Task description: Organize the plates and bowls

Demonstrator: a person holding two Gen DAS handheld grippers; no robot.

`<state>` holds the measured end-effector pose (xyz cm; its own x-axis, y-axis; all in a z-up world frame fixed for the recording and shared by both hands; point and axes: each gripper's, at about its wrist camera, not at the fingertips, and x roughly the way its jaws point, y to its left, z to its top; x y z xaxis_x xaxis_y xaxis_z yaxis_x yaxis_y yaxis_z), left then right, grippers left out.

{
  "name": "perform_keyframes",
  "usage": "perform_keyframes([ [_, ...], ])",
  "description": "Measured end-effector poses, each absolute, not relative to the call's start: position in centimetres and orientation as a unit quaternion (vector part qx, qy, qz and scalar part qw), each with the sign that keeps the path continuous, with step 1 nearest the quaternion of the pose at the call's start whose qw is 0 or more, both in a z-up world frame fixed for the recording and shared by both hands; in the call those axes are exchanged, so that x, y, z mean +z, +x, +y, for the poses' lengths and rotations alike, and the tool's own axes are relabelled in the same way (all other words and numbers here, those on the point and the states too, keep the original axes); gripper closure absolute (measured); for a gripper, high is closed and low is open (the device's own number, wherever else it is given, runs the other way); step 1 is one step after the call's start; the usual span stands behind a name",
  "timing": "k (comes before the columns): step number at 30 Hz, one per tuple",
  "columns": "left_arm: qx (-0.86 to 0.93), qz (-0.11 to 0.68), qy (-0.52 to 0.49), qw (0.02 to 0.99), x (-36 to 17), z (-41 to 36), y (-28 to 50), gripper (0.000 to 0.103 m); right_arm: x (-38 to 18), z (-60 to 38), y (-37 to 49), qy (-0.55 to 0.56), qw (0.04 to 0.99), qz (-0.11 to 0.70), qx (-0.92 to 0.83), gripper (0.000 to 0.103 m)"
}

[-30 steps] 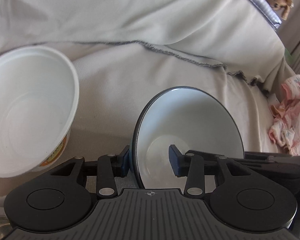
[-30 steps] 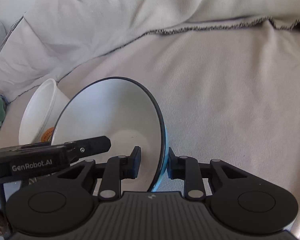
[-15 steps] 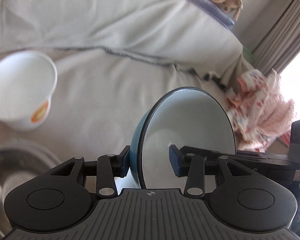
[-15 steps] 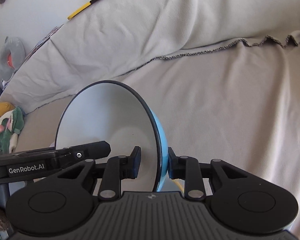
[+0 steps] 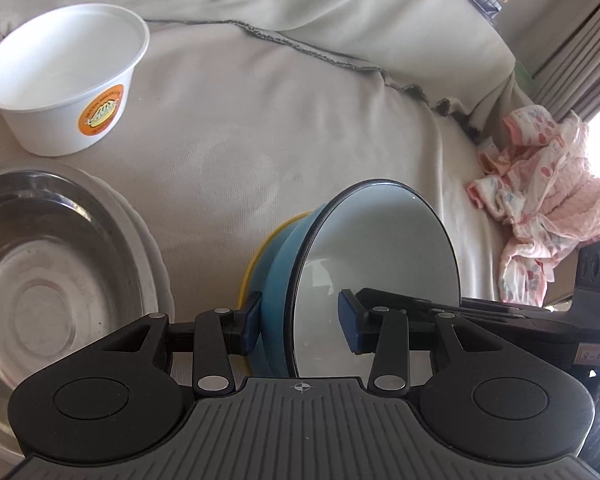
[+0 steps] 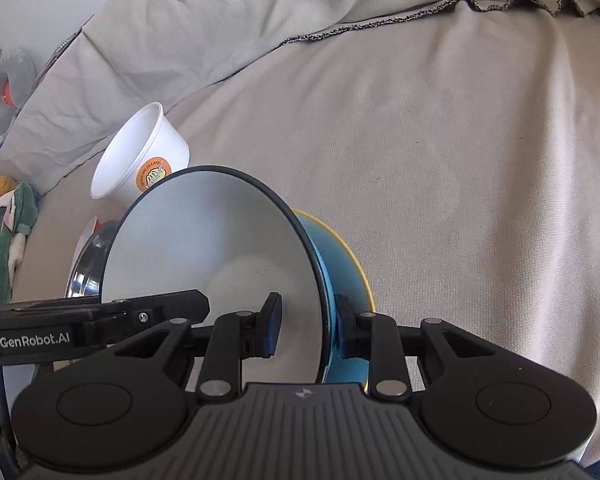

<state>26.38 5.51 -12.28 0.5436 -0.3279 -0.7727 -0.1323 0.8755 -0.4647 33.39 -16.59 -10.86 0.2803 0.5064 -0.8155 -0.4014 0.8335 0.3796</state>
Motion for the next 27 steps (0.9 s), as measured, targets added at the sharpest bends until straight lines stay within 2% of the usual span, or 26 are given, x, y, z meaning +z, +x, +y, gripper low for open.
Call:
perform_keyframes([
  [9, -0.068, 0.470, -0.250, 0.844, -11.7, 6.3, 25.5, 0.060, -11.1, -17.7, 33.1, 0.087, 0.809, 0.507, 0.284, 0.077],
  [17, -0.063, 0.480, -0.227, 0.845, -11.7, 5.7, 25.9, 0.060, -10.4, -17.4, 31.8, 0.056, 0.834, 0.476, 0.275, 0.077],
  [27, -0.068, 0.472, -0.236, 0.847, -11.0, 6.4, 26.0, 0.060, -10.8, -18.6, 32.6, 0.094, 0.827, 0.479, 0.279, 0.077],
])
